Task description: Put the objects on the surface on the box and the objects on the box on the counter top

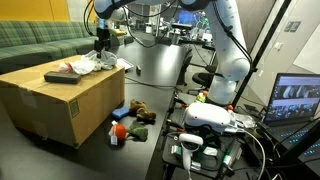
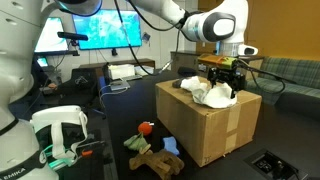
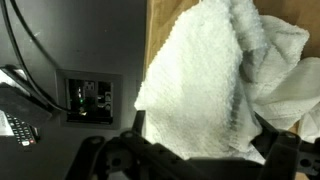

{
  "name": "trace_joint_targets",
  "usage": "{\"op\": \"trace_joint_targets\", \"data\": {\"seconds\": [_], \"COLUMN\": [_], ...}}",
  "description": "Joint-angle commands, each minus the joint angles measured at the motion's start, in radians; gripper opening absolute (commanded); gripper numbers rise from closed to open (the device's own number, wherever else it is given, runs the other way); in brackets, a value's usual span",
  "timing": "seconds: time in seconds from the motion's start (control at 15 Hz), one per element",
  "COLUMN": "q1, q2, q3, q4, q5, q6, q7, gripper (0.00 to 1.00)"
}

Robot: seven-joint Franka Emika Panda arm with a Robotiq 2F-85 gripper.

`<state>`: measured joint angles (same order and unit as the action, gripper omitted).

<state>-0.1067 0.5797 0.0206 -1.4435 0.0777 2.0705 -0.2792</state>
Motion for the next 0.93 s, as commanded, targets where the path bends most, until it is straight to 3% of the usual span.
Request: {"op": "trace_joint_targets", "data": {"seconds": [0.0, 0.2, 0.27, 0.53, 0.87], "q1": [-0.031, -0.027, -0.025, -0.026, -0.044], "q2": [0.076, 0.111, 0.120, 0.123, 0.095], "q3": [0.034, 0.032, 0.029, 0.027, 0.032], "q4": [0.099, 0.125, 0.132, 0.158, 0.196], "q5": [0.048, 0.038, 0.033, 0.022, 0.027], "q6": [-0.028, -0.036, -0.039, -0.085, -0.245], "q7": [-0.065, -0.067, -0.064, -0.070, -0.140], "gripper": [1.00, 1.00, 0.80, 0.52, 0.14]}}
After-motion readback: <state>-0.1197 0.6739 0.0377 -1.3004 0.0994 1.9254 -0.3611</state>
